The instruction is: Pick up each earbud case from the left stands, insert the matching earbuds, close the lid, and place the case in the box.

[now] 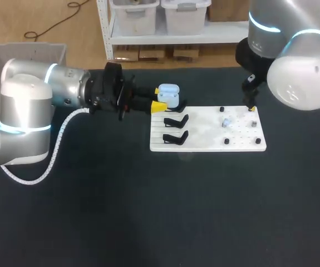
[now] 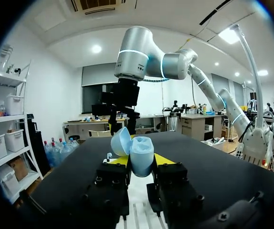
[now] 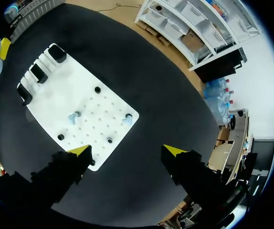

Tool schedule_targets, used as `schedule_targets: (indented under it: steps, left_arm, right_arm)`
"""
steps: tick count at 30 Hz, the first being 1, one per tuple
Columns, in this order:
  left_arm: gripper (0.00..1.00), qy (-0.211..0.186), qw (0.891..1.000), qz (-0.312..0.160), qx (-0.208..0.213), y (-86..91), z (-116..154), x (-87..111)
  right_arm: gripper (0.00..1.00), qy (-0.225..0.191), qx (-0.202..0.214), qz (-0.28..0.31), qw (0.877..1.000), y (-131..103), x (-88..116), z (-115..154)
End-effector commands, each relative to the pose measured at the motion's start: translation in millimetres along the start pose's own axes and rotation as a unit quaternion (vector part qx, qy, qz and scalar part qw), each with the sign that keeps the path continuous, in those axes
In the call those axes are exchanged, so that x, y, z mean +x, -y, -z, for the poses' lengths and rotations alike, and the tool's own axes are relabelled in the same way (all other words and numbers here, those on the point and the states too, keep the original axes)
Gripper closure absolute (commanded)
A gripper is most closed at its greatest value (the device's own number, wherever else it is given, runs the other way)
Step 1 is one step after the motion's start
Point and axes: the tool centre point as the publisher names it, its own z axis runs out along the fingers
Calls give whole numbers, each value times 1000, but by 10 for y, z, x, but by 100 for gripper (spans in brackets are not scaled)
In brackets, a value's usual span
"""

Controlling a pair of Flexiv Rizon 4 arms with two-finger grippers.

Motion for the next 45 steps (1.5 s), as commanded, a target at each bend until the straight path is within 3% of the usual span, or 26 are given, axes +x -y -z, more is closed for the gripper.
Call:
schedule_targets:
  steps: [1,15,32,45]
  left_arm:
    - [100,1,1000,-1,-1,7,1,8]
    - [100,1,1000,-1,-1,7,1,8]
    - [100,1,1000,-1,-1,7,1,8]
    - [100,1,1000,-1,-1,7,1,8]
  right_arm:
    - [11,4,-3,-6,1000,0,-4,-90]
    - [24,0,-18,-18,1000,-90,-164,-329]
    - [53,-8,-13,-34,999,13,-263,-569]
    - [57,-1,-8,-36,999,17,-235,-628]
